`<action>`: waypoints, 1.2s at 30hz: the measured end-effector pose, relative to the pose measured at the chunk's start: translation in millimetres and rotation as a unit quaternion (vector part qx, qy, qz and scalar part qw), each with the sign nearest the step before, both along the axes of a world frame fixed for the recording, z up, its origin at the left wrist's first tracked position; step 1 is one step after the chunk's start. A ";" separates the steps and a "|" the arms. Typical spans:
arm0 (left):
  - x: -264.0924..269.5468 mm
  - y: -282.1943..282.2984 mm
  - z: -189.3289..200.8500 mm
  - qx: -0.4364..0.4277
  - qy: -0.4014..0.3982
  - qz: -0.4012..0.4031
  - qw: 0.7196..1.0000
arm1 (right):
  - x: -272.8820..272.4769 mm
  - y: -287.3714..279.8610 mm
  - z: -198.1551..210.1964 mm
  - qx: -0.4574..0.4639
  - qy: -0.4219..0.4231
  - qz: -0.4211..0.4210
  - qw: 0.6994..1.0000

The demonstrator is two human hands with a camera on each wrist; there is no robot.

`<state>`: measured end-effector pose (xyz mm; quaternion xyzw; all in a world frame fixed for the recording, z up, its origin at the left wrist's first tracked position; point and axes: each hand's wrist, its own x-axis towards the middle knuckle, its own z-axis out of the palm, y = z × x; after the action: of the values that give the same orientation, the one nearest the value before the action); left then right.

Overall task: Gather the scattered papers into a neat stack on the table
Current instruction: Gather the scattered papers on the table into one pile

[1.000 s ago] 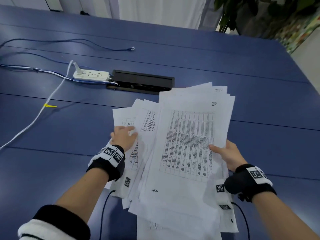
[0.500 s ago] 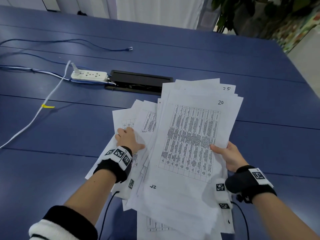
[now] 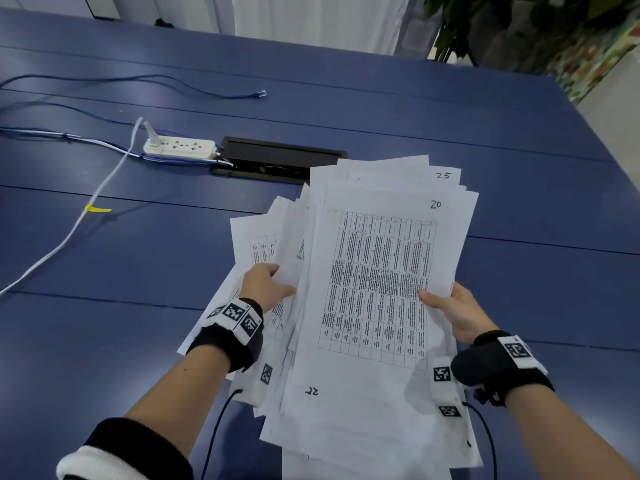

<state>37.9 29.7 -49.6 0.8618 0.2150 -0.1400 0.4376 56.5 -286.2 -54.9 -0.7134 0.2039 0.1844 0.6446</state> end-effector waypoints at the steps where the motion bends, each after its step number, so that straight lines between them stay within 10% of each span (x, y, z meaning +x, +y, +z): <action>1: 1.2 -0.4 0.2 -0.012 -0.009 0.009 1.000 | -0.3 -1.3 0.7 0.002 0.000 0.002 1.000; 8: 39.1 15.5 20.2 0.000 -0.068 0.102 0.993 | 0.8 -4.7 5.6 0.012 0.009 0.034 0.999; 13: 34.6 4.0 12.2 0.018 0.040 0.001 0.999 | 7.0 9.8 8.7 0.010 0.009 0.054 0.998; 36: 11.4 -17.9 -6.6 0.114 0.054 -0.057 0.990 | -9.5 13.4 -0.2 0.012 0.003 0.011 1.000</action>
<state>49.3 11.8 -56.2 0.9082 0.2034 -0.1860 0.3150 47.0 -272.8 -55.1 -0.7075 0.1955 0.1957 0.6503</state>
